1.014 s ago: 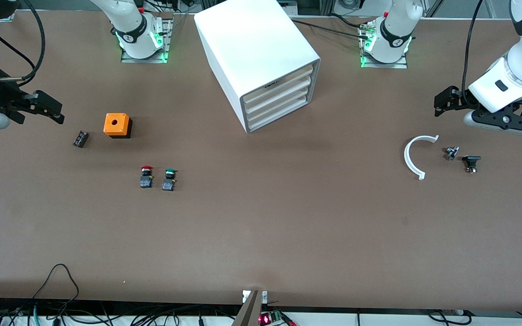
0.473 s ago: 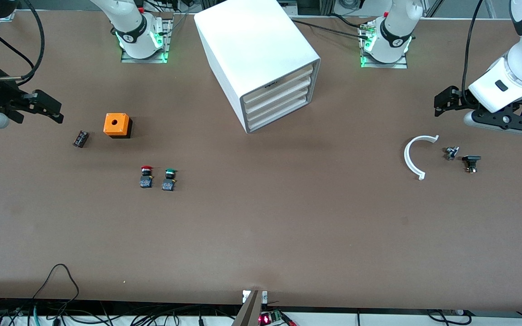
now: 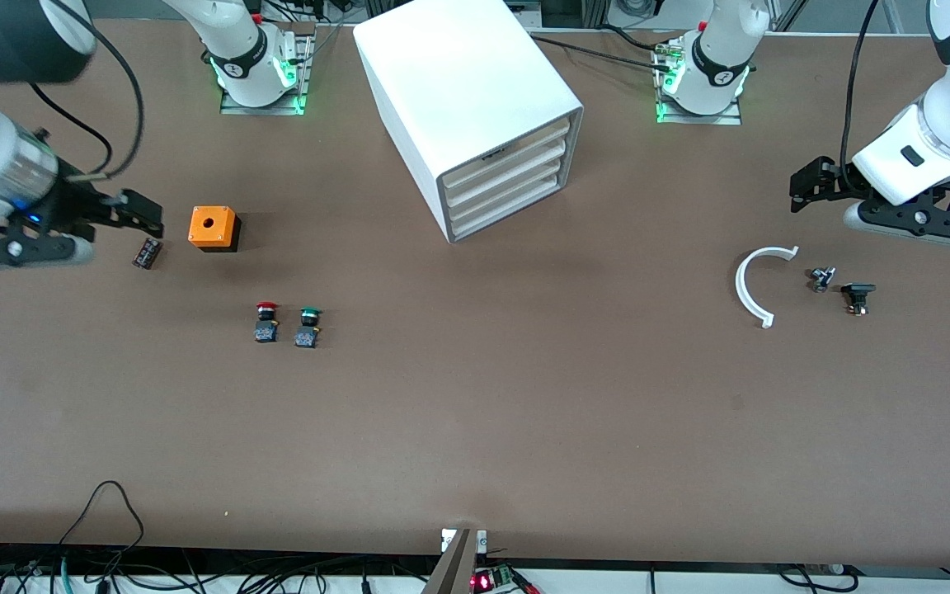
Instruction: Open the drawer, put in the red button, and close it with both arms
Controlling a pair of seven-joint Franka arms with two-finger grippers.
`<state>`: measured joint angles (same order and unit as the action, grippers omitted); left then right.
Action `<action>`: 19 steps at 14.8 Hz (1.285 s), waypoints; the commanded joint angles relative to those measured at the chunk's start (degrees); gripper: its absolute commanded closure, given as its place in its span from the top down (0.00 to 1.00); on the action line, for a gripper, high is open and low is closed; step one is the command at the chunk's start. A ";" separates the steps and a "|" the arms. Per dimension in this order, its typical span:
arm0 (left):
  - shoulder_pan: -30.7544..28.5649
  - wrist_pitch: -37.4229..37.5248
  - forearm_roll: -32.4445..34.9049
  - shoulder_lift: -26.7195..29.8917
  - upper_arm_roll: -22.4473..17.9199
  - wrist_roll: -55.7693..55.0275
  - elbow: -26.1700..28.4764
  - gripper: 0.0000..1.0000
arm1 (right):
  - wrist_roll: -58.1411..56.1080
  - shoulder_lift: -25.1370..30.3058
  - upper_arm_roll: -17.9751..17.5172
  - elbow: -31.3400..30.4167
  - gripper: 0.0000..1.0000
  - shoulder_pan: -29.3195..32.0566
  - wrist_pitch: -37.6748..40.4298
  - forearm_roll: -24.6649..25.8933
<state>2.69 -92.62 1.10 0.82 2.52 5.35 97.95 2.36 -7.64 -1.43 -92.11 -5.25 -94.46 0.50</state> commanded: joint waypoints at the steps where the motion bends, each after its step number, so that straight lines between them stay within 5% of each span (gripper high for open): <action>1: 0.39 3.92 -1.19 -0.90 -0.24 0.54 -1.98 1.00 | 0.18 -3.77 0.12 1.49 1.00 -0.72 -1.85 -0.24; 7: 0.56 11.65 -4.61 -2.83 -0.15 8.68 -1.89 1.00 | 0.19 -11.25 -0.23 -0.52 1.00 -1.59 -13.54 -0.33; 13: -0.75 16.75 -17.07 -6.43 -0.33 13.99 -0.84 1.00 | -0.25 -18.45 -0.32 -2.02 1.00 -2.66 -21.09 -0.33; 19: -0.67 14.24 -30.53 -9.16 -0.15 14.16 2.41 1.00 | -0.08 -19.34 -0.24 -15.45 1.00 -2.22 -41.13 -0.42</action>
<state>1.87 -76.27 -26.06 -8.24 2.34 17.97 98.91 2.37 -28.46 -1.63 -102.56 -7.70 -130.74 0.49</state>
